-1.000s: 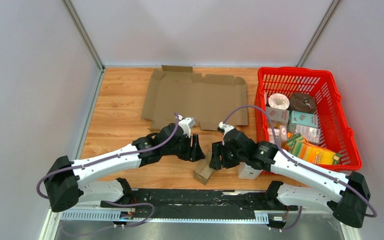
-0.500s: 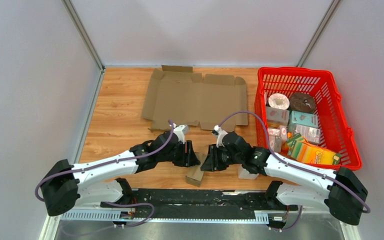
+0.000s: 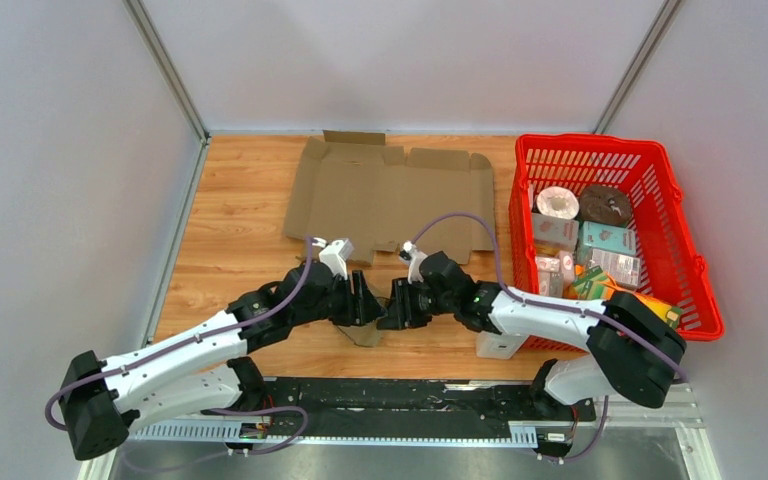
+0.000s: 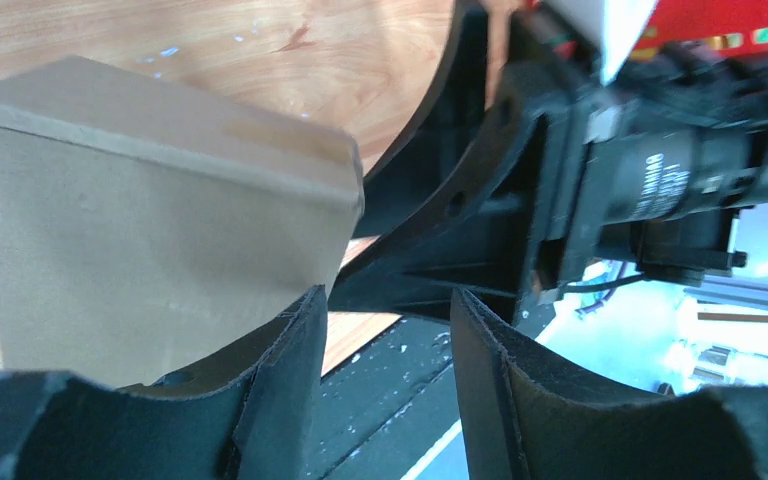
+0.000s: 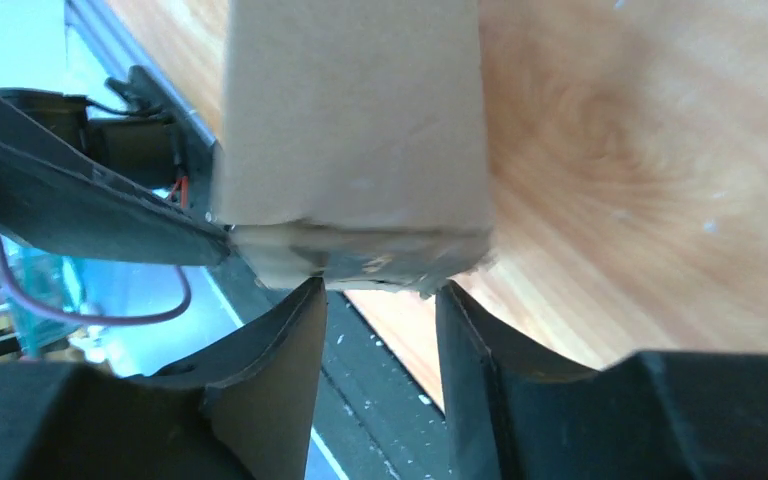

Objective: Fold the paper box

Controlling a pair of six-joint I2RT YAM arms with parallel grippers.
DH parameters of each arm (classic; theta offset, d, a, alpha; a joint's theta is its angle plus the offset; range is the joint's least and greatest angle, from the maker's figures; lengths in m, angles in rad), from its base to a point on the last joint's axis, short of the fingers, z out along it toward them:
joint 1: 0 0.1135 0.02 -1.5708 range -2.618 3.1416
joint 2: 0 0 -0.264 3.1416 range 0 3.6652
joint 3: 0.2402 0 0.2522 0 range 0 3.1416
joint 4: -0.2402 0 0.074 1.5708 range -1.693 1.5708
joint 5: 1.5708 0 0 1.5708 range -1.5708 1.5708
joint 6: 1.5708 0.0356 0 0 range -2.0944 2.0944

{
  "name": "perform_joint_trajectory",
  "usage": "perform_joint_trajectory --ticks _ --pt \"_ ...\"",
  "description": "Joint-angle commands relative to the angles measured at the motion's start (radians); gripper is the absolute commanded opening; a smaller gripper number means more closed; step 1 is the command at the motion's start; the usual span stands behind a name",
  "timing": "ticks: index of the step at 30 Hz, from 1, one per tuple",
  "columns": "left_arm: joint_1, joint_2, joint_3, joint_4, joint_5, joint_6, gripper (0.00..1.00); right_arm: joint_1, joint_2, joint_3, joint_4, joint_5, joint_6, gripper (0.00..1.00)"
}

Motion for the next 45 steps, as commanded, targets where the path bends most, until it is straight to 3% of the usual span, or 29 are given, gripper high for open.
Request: perform_joint_trajectory --ticks 1,3,6,9,11,17,24,31,37,40,42,45 --pt "0.010 0.007 0.055 -0.060 -0.014 0.043 0.58 -0.013 0.022 0.136 -0.273 0.130 -0.196 0.54" --pt "0.010 -0.023 0.095 -0.162 -0.047 0.083 0.60 -0.019 -0.007 0.115 -0.364 0.154 -0.230 0.64" --pt "0.012 0.002 0.191 -0.306 -0.113 0.183 0.62 -0.031 -0.073 0.109 -0.521 0.271 -0.230 0.70" --pt "-0.008 0.162 0.370 -0.489 -0.163 0.283 0.57 -0.030 -0.148 0.170 -0.696 0.413 -0.237 0.72" --pt "-0.089 0.281 0.426 -0.538 -0.284 0.298 0.57 -0.031 -0.205 0.196 -0.765 0.456 -0.250 0.75" --pt "-0.148 0.602 0.601 -0.644 -0.433 0.240 0.52 -0.031 -0.431 0.320 -0.868 0.580 -0.285 0.79" --pt "-0.192 0.895 0.827 -0.756 -0.542 0.177 0.55 -0.034 -0.460 0.365 -0.866 0.589 -0.349 0.81" --pt "-0.163 0.951 0.762 -0.735 -0.553 0.136 0.56 -0.034 -0.491 0.336 -0.818 0.539 -0.365 0.81" --pt "-0.107 0.845 0.606 -0.752 -0.584 0.053 0.55 -0.034 -0.500 0.303 -0.789 0.497 -0.382 0.81" --pt "-0.031 0.756 0.485 -0.724 -0.570 0.025 0.54 -0.033 -0.504 0.291 -0.781 0.471 -0.385 0.81" --pt "0.051 0.686 0.405 -0.709 -0.559 0.015 0.46 -0.034 -0.509 0.287 -0.777 0.460 -0.389 0.81" --pt "0.195 0.589 0.325 -0.666 -0.507 0.016 0.43 -0.034 -0.508 0.288 -0.775 0.446 -0.398 0.81"
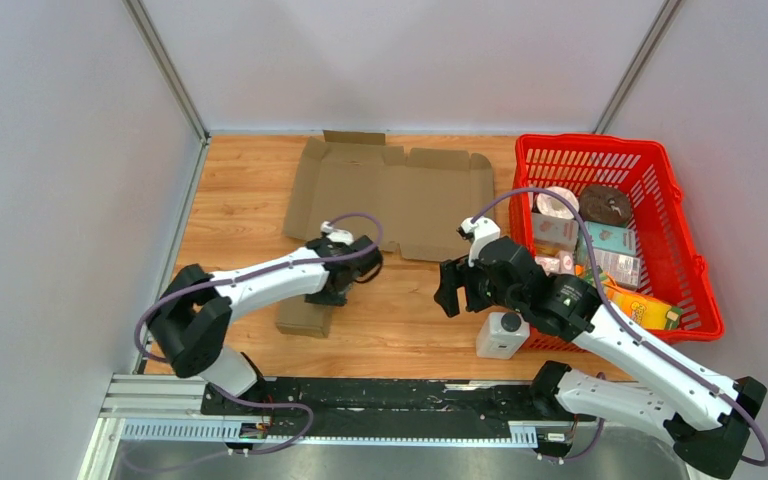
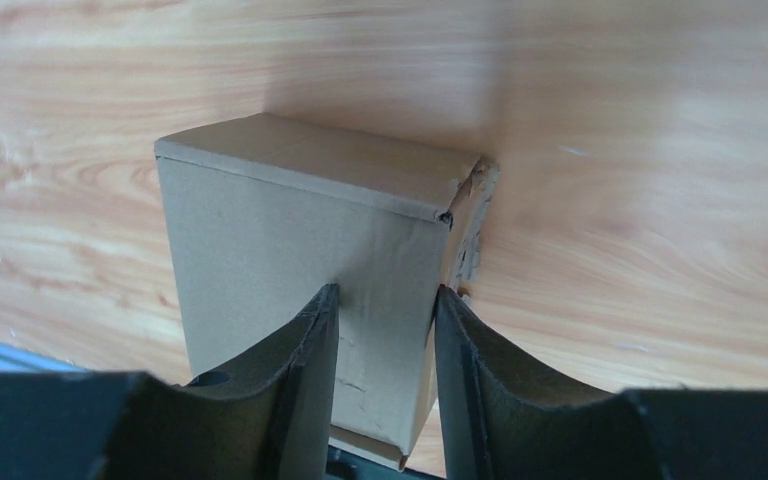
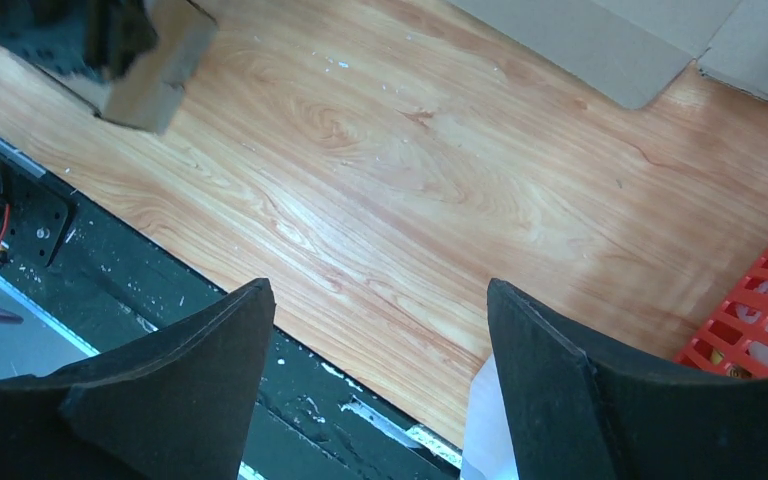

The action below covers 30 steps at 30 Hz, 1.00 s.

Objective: Fold the paper box

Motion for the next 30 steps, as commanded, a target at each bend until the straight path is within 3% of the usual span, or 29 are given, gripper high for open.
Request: perform_joint_trajectory --ticks 1,8,10,16,17,20,26,28,30 --pt "0.194 -0.116 -0.125 0.020 0.068 -0.049 0.43 0.003 -0.018 0.004 0.053 -0.038 -0.031 0.81" --pt "0.569 -0.203 -0.152 0.023 0.076 0.017 0.48 0.003 -0.012 0.013 0.054 -0.069 -0.053 0.81" --pt "0.686 -0.217 -0.152 0.022 0.136 0.031 0.49 0.003 -0.004 0.017 0.057 -0.083 -0.058 0.81" --pt "0.906 -0.320 -0.237 0.037 0.140 0.094 0.51 0.003 0.028 0.030 0.070 -0.109 -0.065 0.82" --pt "0.998 -0.331 -0.263 0.045 0.140 0.122 0.51 0.002 0.035 0.032 0.073 -0.109 -0.065 0.82" --pt "1.125 -0.372 -0.284 0.042 0.116 0.172 0.51 0.000 0.072 0.055 0.082 -0.170 -0.070 0.82" --pt "1.128 -0.554 -0.183 -0.024 0.065 0.130 0.54 -0.041 0.212 0.115 0.120 -0.227 -0.064 0.86" --pt "1.063 -0.596 -0.140 -0.017 0.090 0.140 0.56 -0.062 0.293 0.150 0.146 -0.227 -0.056 0.88" --pt "0.951 -0.613 -0.079 0.073 0.158 0.158 0.70 -0.108 0.360 0.187 0.180 -0.215 -0.027 0.90"
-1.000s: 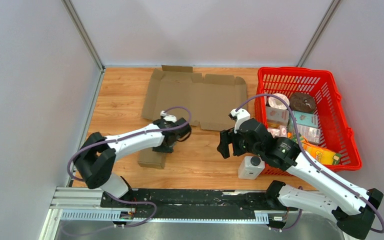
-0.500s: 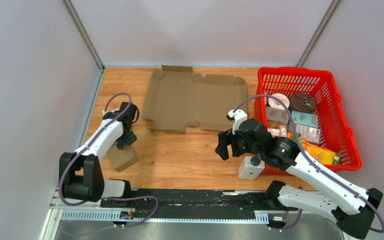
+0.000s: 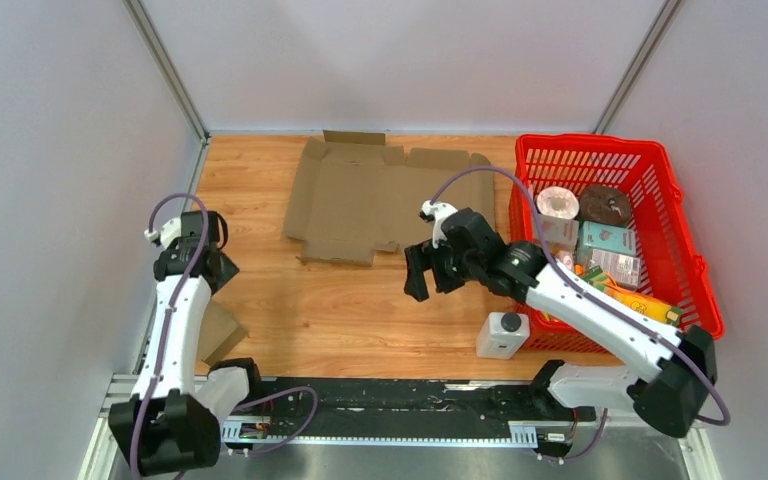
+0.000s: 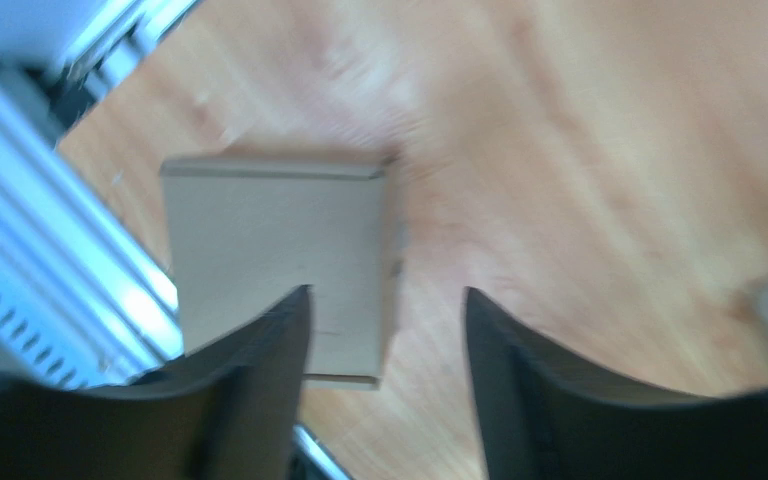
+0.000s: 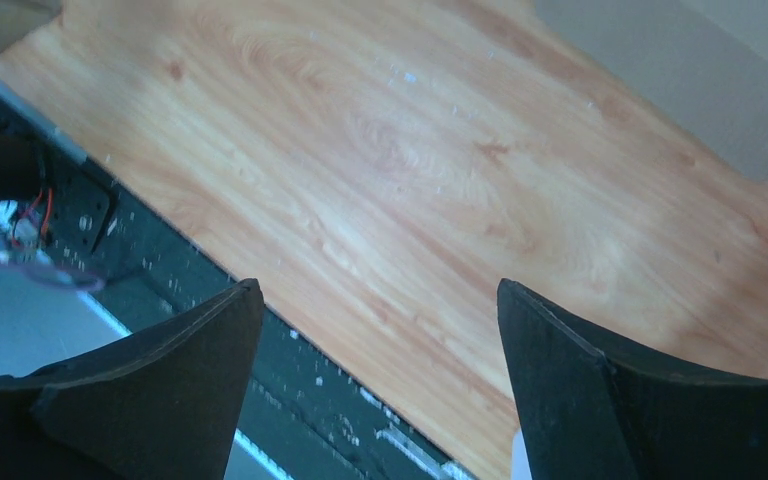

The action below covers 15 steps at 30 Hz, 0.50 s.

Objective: Fold the paper box

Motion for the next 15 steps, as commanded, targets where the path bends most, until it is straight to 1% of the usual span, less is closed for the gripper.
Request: perform_joint_trajectory --ticks 1,2,3,4,5,6,7,8,9,10,11,13,14,15 --pt "-0.176 -0.054 0.139 0.146 0.118 0.073 0.74 -0.072 0.185 0.142 0.124 -0.009 0.038 0.92" --pt "-0.200 0.000 0.167 0.196 0.249 0.083 0.76 -0.094 0.233 0.169 0.154 -0.007 0.051 0.92" --pt "-0.226 0.042 0.172 0.331 0.346 0.081 0.77 -0.097 0.345 0.195 0.227 -0.006 0.039 0.93" --pt "-0.230 0.088 0.161 0.428 0.467 0.048 0.78 -0.097 0.414 0.242 0.231 0.016 0.024 0.93" --pt "-0.230 0.204 0.161 0.485 0.617 0.019 0.78 -0.097 0.489 0.376 0.213 0.023 0.009 0.93" --pt "-0.232 0.263 0.184 0.512 0.658 -0.007 0.78 -0.094 0.563 0.475 0.175 0.016 -0.051 0.91" --pt "-0.240 0.313 0.210 0.518 0.681 -0.011 0.78 -0.088 0.688 0.555 0.082 0.023 -0.077 0.89" --pt "-0.243 0.385 0.262 0.518 0.653 0.009 0.78 -0.065 0.730 0.651 0.067 0.024 -0.120 0.89" --pt "-0.244 0.413 0.287 0.517 0.613 0.032 0.79 -0.048 0.791 0.681 0.073 0.016 -0.207 0.89" --pt "-0.229 0.436 0.317 0.526 0.578 0.052 0.84 -0.033 0.818 0.706 0.075 0.036 -0.253 0.91" --pt "-0.218 0.488 0.333 0.538 0.571 0.054 0.86 -0.005 0.842 0.729 0.081 0.051 -0.292 0.92" --pt "-0.200 0.558 0.400 0.547 0.634 0.026 0.88 0.012 0.914 0.785 0.085 0.054 -0.379 0.94" --pt "-0.198 0.626 0.428 0.531 0.636 0.021 0.88 0.012 0.938 0.801 0.091 0.044 -0.384 0.95" --pt "-0.198 0.650 0.446 0.499 0.619 0.008 0.88 0.015 0.985 0.843 0.064 -0.007 -0.390 0.94"
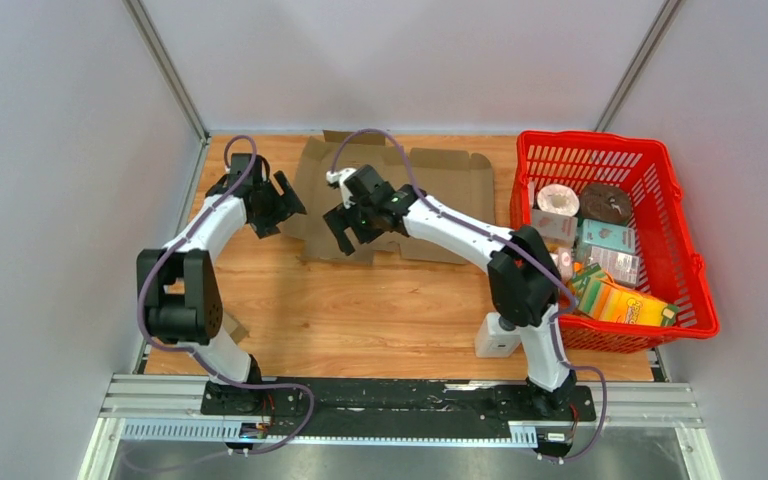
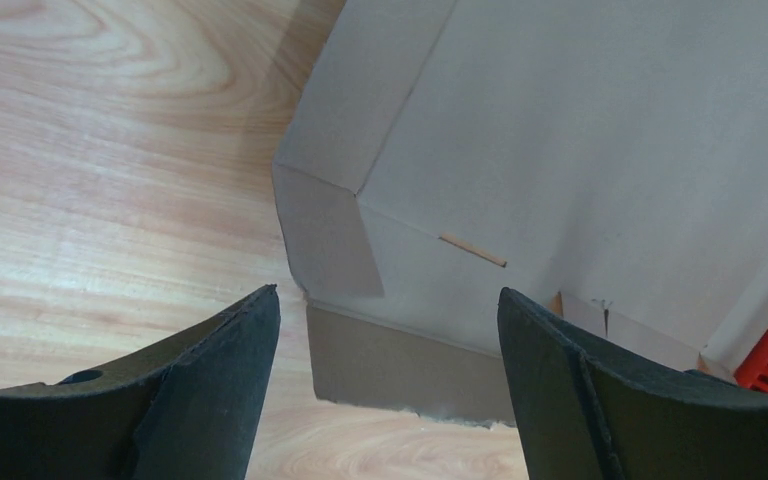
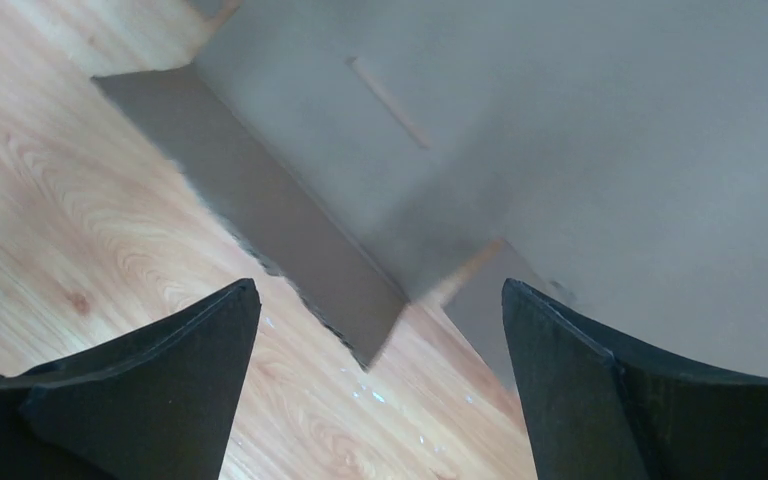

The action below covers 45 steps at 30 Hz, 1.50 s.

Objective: Fold the paper box

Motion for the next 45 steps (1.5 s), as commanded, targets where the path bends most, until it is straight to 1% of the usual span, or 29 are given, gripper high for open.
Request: perform_joint_trajectory --ticks 1,2,4,6,8,10,11,12,14,15,16,19,20,21,22,23,24,25,26,28,30,31,32,34,35,38,40,42,45 --pt "0.020 0.084 0.119 0.031 0.034 -0.030 0.88 0.038 0.104 0.129 -0.041 -0.054 -0.182 0.93" --pt "0.021 0.085 0.101 0.039 -0.021 -0.041 0.88 0.053 0.112 0.126 -0.036 -0.045 -0.190 0.93" --pt "0.023 0.084 0.045 0.088 -0.051 -0.079 0.88 0.076 0.120 0.080 -0.015 -0.001 -0.229 0.92" --pt "0.024 0.122 0.026 0.137 0.036 -0.117 0.88 0.107 0.119 0.036 0.027 0.100 -0.233 0.89" --pt "0.024 0.176 0.035 0.133 0.104 -0.128 0.84 0.122 0.120 0.008 0.024 0.139 -0.228 0.84" --pt "0.024 0.179 -0.006 0.162 0.107 -0.151 0.80 0.124 0.101 -0.045 0.068 0.167 -0.216 0.79" --pt "0.024 0.167 -0.025 0.175 0.100 -0.154 0.78 0.125 0.086 -0.055 0.080 0.168 -0.196 0.75" --pt "0.024 0.158 -0.041 0.197 0.090 -0.161 0.77 0.124 0.081 -0.060 0.097 0.165 -0.184 0.65" --pt "0.024 0.133 -0.083 0.218 0.080 -0.168 0.72 0.125 0.084 -0.060 0.102 0.150 -0.170 0.57" --pt "0.024 0.130 -0.091 0.226 0.078 -0.174 0.70 0.127 0.089 -0.058 0.107 0.136 -0.155 0.49" --pt "0.024 0.127 -0.097 0.228 0.079 -0.173 0.64 0.128 0.092 -0.055 0.108 0.128 -0.148 0.45" --pt "0.024 0.116 -0.101 0.205 0.058 -0.150 0.58 0.142 0.093 -0.041 0.108 0.121 -0.136 0.32" --pt "0.050 0.104 -0.101 0.197 0.046 -0.144 0.57 0.151 0.092 -0.043 0.108 0.119 -0.133 0.29" --pt "0.056 0.096 -0.101 0.180 0.047 -0.125 0.57 0.153 0.083 -0.046 0.114 0.109 -0.127 0.23" --pt "0.059 0.087 -0.105 0.173 0.044 -0.116 0.60 0.154 0.078 -0.049 0.120 0.102 -0.103 0.21" --pt "0.064 0.052 -0.108 0.160 0.032 -0.104 0.64 0.156 0.074 -0.053 0.127 0.101 -0.083 0.19" --pt "0.064 0.026 -0.112 0.140 0.021 -0.075 0.69 0.154 0.064 -0.061 0.139 0.105 -0.072 0.13" --pt "0.064 -0.006 -0.127 0.122 0.001 -0.059 0.77 0.154 0.052 -0.063 0.143 0.108 -0.046 0.11" --pt "0.066 -0.086 -0.140 0.110 -0.052 -0.047 0.81 0.154 0.043 -0.066 0.148 0.107 -0.038 0.09" --pt "0.069 -0.164 -0.163 0.067 -0.107 -0.026 0.88 0.154 0.023 -0.073 0.173 0.081 -0.020 0.08" --pt "0.091 -0.227 -0.157 0.010 -0.126 -0.018 0.90 0.156 0.018 -0.063 0.174 0.061 -0.013 0.08" --pt "0.105 -0.232 -0.149 0.010 -0.097 -0.021 0.90 0.158 0.020 -0.051 0.174 0.061 -0.015 0.08" --pt "0.118 -0.218 -0.146 0.028 0.011 -0.026 0.90 0.158 0.018 -0.044 0.177 0.059 -0.010 0.07" --pt "0.138 -0.191 -0.122 0.030 0.128 -0.039 0.89 0.159 0.020 -0.021 0.177 0.061 -0.007 0.07" --pt "0.136 -0.169 -0.114 0.033 0.217 -0.039 0.87 0.159 0.024 -0.011 0.177 0.061 -0.007 0.07" --pt "0.133 -0.195 -0.160 0.091 0.334 -0.111 0.84 0.161 0.035 0.029 0.177 0.061 -0.004 0.07" --pt "0.127 -0.246 -0.198 0.093 0.334 -0.177 0.84 0.162 0.055 0.055 0.180 0.061 0.003 0.06" --pt "0.116 -0.267 -0.204 0.055 0.285 -0.226 0.84 0.170 0.069 0.094 0.179 0.059 -0.003 0.06" --pt "0.099 -0.264 -0.165 0.004 0.242 -0.243 0.84 0.190 0.075 0.123 0.179 0.081 -0.015 0.06"
